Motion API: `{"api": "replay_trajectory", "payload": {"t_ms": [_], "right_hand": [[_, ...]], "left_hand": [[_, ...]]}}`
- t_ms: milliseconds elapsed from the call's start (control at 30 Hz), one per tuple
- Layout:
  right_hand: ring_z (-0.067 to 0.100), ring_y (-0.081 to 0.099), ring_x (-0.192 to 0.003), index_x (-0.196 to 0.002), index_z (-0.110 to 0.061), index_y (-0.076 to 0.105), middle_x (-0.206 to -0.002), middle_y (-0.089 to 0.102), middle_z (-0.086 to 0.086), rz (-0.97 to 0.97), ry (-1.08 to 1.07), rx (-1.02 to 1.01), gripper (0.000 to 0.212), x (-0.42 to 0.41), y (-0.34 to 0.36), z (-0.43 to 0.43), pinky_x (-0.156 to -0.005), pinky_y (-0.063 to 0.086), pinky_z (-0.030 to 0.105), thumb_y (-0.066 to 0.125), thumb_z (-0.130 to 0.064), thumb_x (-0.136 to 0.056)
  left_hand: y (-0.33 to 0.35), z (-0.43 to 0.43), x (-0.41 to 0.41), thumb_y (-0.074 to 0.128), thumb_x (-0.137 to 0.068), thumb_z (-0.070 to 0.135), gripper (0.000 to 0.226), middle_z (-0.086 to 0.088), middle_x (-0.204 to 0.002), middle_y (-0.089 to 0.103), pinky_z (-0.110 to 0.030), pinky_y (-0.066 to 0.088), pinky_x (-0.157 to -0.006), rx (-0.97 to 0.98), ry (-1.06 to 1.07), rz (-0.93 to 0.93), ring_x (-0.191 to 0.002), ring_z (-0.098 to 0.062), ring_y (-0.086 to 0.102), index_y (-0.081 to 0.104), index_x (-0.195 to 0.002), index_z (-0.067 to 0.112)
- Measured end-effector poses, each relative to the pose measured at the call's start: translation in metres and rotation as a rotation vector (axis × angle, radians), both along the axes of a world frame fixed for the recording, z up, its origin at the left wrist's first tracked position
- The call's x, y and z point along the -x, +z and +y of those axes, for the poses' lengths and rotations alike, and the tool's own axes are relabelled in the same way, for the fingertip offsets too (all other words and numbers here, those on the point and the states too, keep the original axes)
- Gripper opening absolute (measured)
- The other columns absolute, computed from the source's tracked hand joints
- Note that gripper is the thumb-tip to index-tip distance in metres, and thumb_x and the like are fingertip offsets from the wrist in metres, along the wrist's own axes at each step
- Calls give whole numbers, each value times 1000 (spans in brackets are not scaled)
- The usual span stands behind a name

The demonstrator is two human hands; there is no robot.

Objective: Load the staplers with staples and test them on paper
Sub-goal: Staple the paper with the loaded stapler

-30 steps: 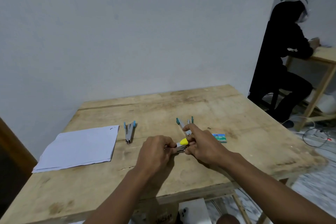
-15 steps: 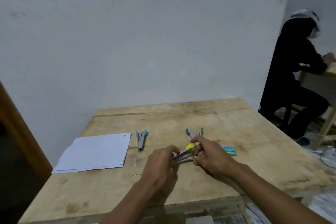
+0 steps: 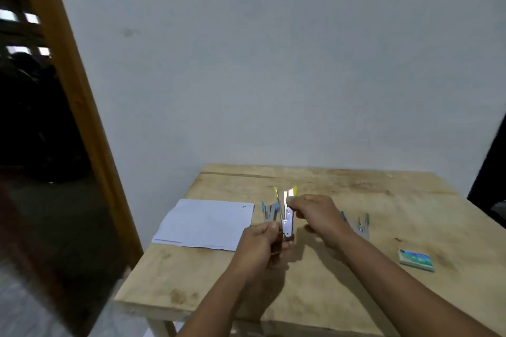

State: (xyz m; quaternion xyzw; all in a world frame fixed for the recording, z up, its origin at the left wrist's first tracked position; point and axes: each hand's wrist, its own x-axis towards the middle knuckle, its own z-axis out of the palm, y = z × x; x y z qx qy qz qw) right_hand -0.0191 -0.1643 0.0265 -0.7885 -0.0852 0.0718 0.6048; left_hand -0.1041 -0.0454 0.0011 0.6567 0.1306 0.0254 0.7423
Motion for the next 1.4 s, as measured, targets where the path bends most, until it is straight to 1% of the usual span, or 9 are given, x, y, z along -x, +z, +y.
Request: {"api": "replay_trajectory", "payload": {"t_ms": [133, 233, 433, 700, 833, 1000, 1133, 1267, 1400], "right_hand": [[28, 58, -66, -81, -3, 59, -76, 60, 18, 149, -19, -198, 16, -10, 13, 45, -57, 42, 29, 48, -7, -92], [21, 51, -54, -73, -11, 53, -63, 49, 7, 264, 10, -234, 24, -16, 11, 82, -50, 36, 26, 49, -20, -95], [24, 59, -78, -79, -16, 52, -76, 55, -1, -218, 158, 426, 36, -34, -10, 147, -66, 42, 33, 73, -46, -79], [26, 55, -86, -93, -13, 45, -95, 54, 5, -166, 334, 814, 48, -31, -27, 197, -69, 42, 30, 79, -40, -74], [25, 55, -79, -92, -10, 51, -90, 57, 7, -43, 307, 681, 40, -40, -40, 198, -65, 41, 29, 81, -23, -69], [23, 54, -64, -78, -9, 55, -73, 56, 5, 43, 320, 444, 45, -37, -51, 186, -60, 43, 28, 81, -33, -51], [28, 72, -73, -82, -2, 63, -80, 71, 15, 67, 277, 194, 51, -34, -52, 171, -64, 58, 37, 84, -40, -56], [16, 46, -35, -70, -1, 61, -53, 57, 10, 99, 252, -14, 24, -25, -19, 135, -39, 37, 20, 73, -14, -86], [37, 72, -73, -94, 3, 71, -87, 76, 18, 227, 254, -288, 13, -21, 4, 103, -67, 58, 40, 69, -6, -86]], "left_hand": [[-6, 54, 9, 48, -98, 22, 26, 4, -103, 69, -26, 46, -87, -619, 269, 1, -99, -18, 60, 70, -110, 14], [-20, 96, 15, 42, -98, 42, 53, -4, -139, 48, -38, 37, -101, -1017, 249, 183, -128, -27, 41, 34, -147, 22], [-33, 153, 34, 30, -97, 48, 33, 4, -133, 45, -49, 30, -106, -1380, 126, 328, -127, -21, 38, 47, -121, 34], [-32, 211, 24, 54, -91, 31, 20, -1, -118, 55, -37, 47, -96, -1007, 147, 286, -115, -20, 53, 58, -103, 46], [-27, 209, 18, 70, -84, 32, 66, -9, -133, 55, -32, 48, -88, -728, 430, 323, -116, -28, 57, 36, -140, 19], [-14, 194, 18, 71, -82, 6, 74, -9, -113, 67, -34, 53, -79, -571, 703, 56, -99, -26, 64, 33, -142, 25], [10, 184, 18, 72, -85, 10, 46, -4, -105, 72, -46, 59, -84, -281, 608, -34, -94, -25, 69, 55, -124, 26], [24, 175, 30, 65, -91, 19, 15, -6, -108, 70, -48, 57, -86, -102, 510, 33, -97, -29, 68, 65, -106, 17], [32, 148, 34, 59, -93, 9, 29, -2, -113, 69, -36, 62, -71, -129, 288, 28, -95, -24, 71, 57, -121, 20]]}}
